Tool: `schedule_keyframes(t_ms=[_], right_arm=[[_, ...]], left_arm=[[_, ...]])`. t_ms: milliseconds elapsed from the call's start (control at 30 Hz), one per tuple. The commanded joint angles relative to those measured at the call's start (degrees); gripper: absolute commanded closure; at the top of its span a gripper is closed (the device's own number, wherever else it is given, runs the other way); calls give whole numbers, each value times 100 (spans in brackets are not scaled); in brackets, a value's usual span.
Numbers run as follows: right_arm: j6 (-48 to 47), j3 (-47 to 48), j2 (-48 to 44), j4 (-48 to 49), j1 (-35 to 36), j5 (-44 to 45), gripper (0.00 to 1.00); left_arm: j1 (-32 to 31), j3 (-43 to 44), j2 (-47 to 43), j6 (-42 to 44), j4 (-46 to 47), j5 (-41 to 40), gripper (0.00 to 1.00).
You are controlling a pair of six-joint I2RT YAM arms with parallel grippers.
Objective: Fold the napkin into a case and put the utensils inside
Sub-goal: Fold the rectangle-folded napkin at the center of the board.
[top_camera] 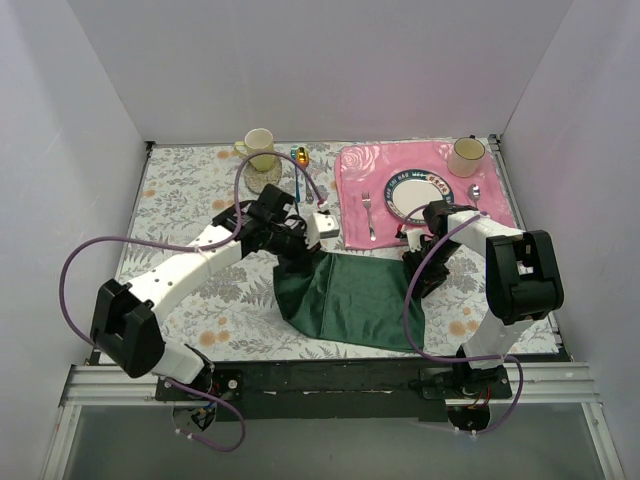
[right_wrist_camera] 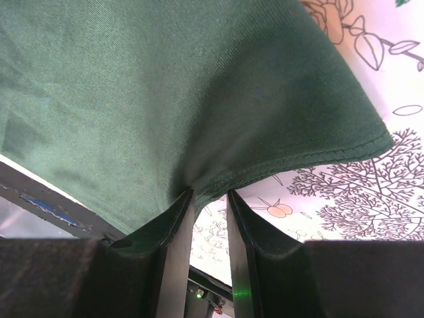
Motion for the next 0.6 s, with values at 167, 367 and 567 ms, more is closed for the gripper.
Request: schedule_keyframes(t_ms=[167, 367, 567], right_arm=[[-136, 174, 44, -78, -10, -387, 67], [-136, 201, 97, -122, -37, -554, 67], [-154, 236, 185, -166, -116, -642, 67]], left_arm=[[-1001, 443, 1013, -1127, 1381, 670, 100], [-1335, 426, 1577, -2216, 2682, 811, 100], [-1608, 391, 1973, -2789, 3702, 635, 100]])
